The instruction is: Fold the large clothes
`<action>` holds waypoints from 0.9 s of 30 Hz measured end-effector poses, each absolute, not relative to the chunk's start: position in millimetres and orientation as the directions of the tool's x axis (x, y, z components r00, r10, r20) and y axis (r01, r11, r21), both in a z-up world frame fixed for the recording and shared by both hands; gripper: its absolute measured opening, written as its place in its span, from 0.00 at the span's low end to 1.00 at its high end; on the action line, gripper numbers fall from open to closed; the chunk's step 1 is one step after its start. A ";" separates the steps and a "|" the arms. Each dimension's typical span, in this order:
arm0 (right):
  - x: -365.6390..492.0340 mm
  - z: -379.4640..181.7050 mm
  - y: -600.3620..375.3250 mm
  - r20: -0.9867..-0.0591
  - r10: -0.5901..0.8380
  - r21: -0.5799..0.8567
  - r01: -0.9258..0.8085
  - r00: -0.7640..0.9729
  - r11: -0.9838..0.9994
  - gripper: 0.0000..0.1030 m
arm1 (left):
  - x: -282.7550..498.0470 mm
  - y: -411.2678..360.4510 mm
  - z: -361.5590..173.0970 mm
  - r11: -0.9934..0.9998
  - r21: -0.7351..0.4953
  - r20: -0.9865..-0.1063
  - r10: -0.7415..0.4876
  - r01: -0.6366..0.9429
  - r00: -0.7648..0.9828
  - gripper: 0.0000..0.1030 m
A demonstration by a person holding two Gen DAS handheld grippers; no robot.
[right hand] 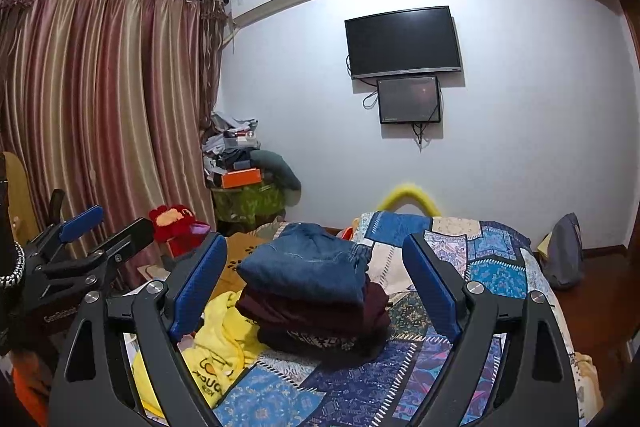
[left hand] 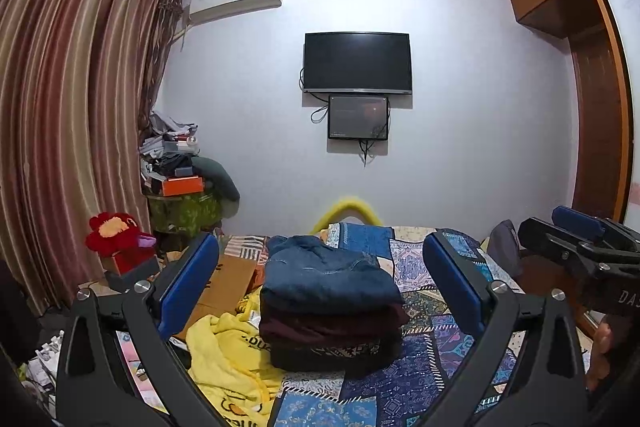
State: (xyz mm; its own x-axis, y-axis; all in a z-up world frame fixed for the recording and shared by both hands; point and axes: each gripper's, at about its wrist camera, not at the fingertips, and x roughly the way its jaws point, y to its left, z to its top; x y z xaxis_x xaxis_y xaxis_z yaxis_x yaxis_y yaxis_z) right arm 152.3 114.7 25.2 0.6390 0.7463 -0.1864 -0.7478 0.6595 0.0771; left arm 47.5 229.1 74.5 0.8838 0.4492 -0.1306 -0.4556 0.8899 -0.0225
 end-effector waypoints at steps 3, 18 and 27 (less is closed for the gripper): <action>152.8 24.9 115.1 -0.192 0.747 0.082 -0.748 0.637 0.659 0.85 | 49.8 229.3 73.0 0.890 -0.018 -0.135 0.449 -0.456 0.883 1.00; 155.6 19.8 114.7 -0.219 0.746 0.096 -0.746 0.630 0.658 0.85 | 60.1 230.0 65.6 0.894 -0.029 -0.163 0.438 -0.448 0.884 1.00; 157.6 17.0 115.3 -0.224 0.742 0.102 -0.742 0.632 0.662 0.85 | 61.3 230.9 62.9 0.905 -0.033 -0.171 0.412 -0.423 0.895 1.00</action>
